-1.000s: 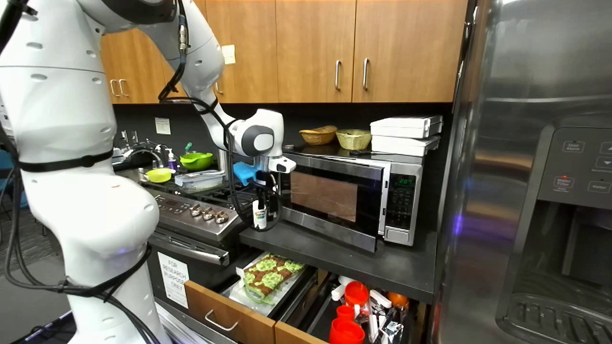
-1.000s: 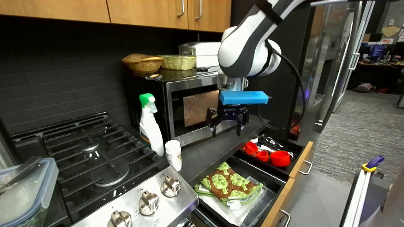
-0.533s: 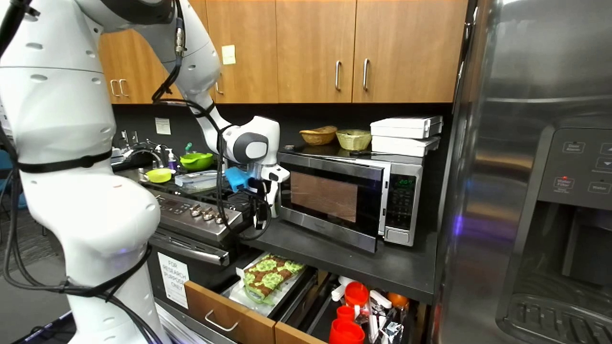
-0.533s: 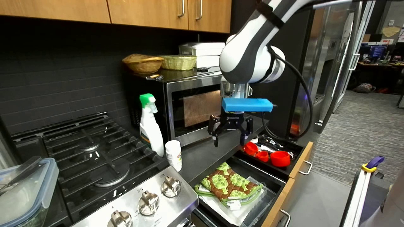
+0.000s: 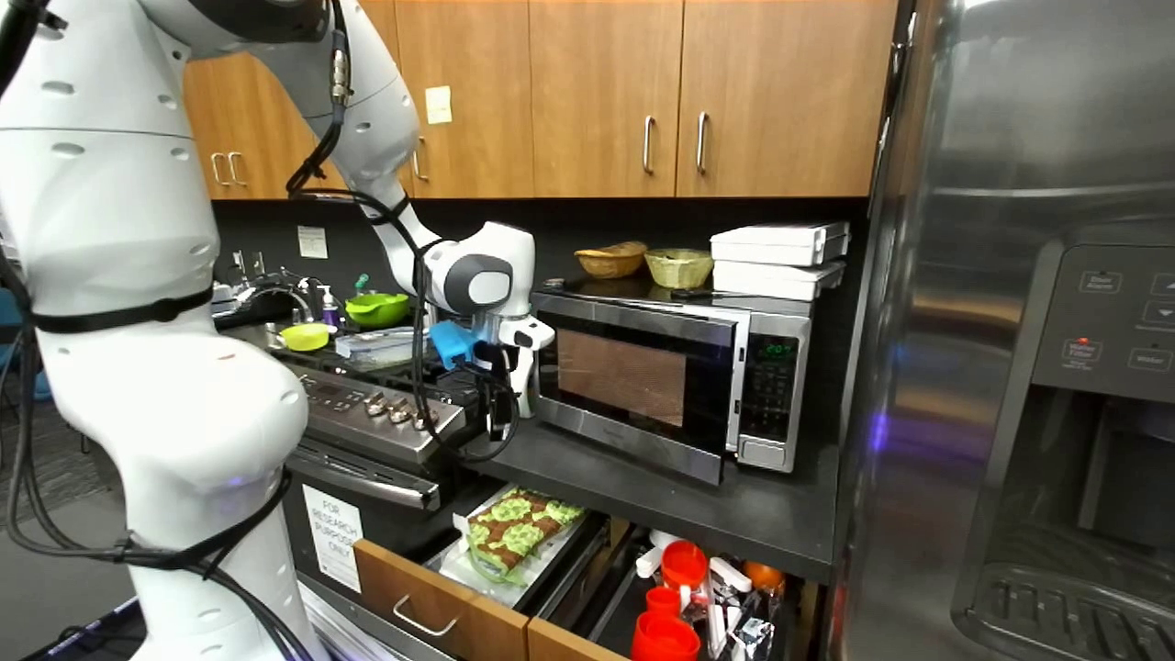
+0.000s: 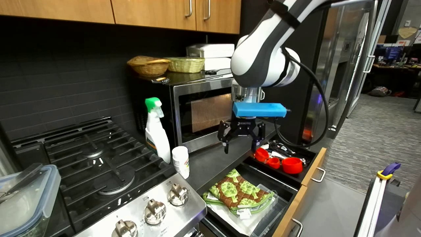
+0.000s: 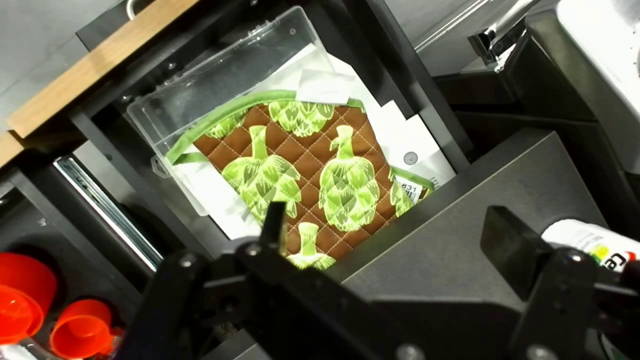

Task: Move the oven mite to the right side of the drawer

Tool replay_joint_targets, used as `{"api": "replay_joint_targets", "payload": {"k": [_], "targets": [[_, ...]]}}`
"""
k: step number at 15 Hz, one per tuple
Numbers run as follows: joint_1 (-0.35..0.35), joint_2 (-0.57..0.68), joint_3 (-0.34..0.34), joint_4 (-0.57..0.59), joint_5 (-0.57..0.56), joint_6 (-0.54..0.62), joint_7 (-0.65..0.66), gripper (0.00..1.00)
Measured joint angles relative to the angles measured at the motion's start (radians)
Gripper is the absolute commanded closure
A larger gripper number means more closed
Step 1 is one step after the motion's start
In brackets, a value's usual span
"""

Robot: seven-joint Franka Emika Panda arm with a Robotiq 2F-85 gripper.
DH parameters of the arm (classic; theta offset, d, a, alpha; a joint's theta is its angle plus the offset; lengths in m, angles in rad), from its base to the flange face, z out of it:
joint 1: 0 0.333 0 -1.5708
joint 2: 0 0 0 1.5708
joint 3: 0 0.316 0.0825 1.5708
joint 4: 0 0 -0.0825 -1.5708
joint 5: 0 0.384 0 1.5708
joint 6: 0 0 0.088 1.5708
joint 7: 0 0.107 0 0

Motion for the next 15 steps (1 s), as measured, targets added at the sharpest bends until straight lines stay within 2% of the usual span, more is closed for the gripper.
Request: {"api": "replay_joint_targets", "payload": {"k": [15], "targets": [[-0.005, 0.023, -0.011, 0.0, -0.003, 0.0, 0.001, 0.0]]}}
